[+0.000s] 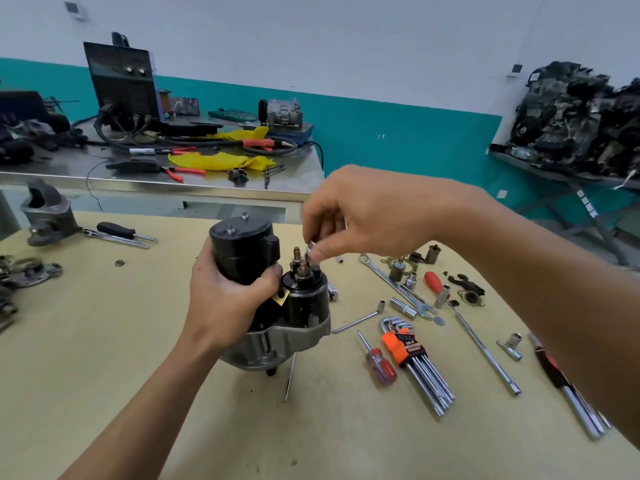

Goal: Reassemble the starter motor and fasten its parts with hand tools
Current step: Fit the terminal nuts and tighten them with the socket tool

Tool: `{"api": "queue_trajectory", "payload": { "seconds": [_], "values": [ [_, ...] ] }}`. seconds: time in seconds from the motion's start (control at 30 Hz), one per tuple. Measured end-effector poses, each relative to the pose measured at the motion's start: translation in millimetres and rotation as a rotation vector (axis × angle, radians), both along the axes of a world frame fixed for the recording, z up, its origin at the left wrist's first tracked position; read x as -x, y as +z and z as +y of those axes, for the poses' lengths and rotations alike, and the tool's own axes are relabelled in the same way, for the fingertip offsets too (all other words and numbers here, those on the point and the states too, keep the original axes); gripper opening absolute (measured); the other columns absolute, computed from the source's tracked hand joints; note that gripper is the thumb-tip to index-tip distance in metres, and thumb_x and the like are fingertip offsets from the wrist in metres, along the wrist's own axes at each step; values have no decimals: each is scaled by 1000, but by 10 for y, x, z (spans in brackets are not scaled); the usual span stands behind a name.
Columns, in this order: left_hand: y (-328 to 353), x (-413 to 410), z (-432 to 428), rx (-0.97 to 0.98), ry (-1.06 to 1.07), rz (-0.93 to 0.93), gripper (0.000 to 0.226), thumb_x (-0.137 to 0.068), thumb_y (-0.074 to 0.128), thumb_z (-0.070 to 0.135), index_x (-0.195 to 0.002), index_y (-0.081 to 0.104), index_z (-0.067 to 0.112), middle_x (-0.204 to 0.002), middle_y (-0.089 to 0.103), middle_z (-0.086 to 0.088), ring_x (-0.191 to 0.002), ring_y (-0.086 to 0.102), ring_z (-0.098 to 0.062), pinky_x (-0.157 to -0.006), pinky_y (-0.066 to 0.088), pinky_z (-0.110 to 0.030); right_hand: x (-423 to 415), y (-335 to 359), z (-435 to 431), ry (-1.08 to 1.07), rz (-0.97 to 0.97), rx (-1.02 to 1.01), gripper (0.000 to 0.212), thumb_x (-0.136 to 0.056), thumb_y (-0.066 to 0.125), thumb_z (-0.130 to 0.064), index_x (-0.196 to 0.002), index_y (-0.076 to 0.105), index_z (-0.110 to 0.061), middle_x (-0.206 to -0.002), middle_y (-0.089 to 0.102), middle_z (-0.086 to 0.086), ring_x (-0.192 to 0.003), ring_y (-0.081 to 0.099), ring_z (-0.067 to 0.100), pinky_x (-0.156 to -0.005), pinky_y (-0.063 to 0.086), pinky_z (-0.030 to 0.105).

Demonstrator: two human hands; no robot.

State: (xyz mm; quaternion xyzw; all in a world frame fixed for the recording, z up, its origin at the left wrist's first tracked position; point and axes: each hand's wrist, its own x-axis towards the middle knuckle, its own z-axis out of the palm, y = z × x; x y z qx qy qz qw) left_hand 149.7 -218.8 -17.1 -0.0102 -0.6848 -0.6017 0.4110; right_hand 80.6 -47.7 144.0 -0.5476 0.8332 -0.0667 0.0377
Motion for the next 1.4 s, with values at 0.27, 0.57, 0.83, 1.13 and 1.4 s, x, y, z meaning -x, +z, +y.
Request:
{"api": "queue_trajectory", "payload": {
  "seconds": [0.27,0.57,0.83,1.13,1.4],
  "values": [
    [20,-12,34,33,-17,13,39,-62,76,33,-97,60,41,-87,72,15,-77,70,-3,-64,53,-15,2,-32,-105,38,-16,-118,15,-95,65,-27,-106,74,-21,-86,70,-14,-79,64,3,-73,52,21],
    [24,-3,43,39,5,5,42,-62,76,35,-101,59,36,-88,72,14,-79,69,-5,-66,53,-17,-15,-34,-126,15,-16,-136,16,-93,67,-31,-98,75,-18,-78,73,-6,-68,67,6,-65,56,26],
    [38,-4,74,27,20,8,44,-64,76,31,-105,60,32,-89,72,14,-79,70,-5,-64,53,-16,-160,-174,-196,18,447,-305,44,-107,35,-39,-69,46,-21,-69,51,2,-57,40,11,-46,26,27],
    [7,-8,69,26,11,2,51,-65,78,30,-112,61,23,-94,71,6,-84,71,-13,-65,55,-20,-153,-208,-193,-77,390,-213,51,-105,33,-38,-60,43,-16,-59,45,3,-53,38,14,-47,24,29],
    [34,-35,87,27,1,19,44,-64,76,31,-105,60,32,-91,72,13,-80,70,-6,-65,53,-15,-141,-93,-131,-41,237,-184,55,-104,44,-42,-62,48,-6,-54,36,5,-47,30,17,-48,32,24]
  ]
}}
